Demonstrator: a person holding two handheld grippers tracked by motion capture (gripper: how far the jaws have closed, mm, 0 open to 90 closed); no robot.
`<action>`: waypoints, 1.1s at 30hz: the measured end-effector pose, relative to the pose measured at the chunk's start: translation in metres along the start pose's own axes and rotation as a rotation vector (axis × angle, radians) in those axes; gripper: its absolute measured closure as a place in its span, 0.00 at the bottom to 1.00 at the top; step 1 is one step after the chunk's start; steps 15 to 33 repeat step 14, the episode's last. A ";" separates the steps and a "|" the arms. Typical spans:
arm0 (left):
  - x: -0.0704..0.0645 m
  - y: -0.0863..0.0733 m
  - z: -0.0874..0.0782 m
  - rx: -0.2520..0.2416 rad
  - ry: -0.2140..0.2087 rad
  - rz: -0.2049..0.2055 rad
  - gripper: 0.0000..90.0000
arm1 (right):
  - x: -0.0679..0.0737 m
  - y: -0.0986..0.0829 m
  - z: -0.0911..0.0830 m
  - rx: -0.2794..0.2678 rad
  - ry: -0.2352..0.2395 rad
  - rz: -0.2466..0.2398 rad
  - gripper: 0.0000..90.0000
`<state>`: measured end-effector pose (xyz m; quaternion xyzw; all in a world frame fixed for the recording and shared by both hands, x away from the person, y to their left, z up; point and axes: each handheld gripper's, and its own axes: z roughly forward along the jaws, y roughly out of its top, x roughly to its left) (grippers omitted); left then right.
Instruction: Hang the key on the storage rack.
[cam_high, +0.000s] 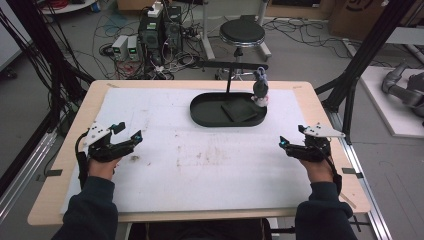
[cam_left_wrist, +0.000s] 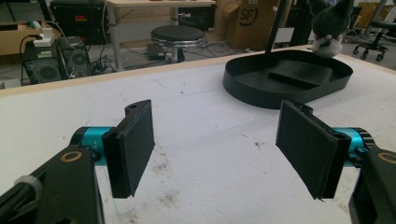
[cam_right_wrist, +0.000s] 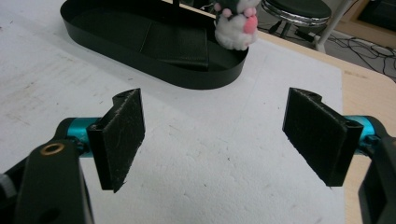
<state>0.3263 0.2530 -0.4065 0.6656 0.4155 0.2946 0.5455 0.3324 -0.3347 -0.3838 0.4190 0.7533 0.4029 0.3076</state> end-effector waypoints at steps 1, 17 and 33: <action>0.000 0.000 0.000 0.001 -0.003 0.000 0.31 | 0.000 0.000 0.000 0.005 0.000 0.000 0.24; -0.001 -0.002 0.005 0.018 -0.008 0.004 0.31 | 0.001 -0.004 0.002 0.022 0.000 -0.022 0.24; -0.001 -0.002 0.005 0.018 -0.008 0.004 0.31 | 0.001 -0.004 0.002 0.022 0.000 -0.022 0.24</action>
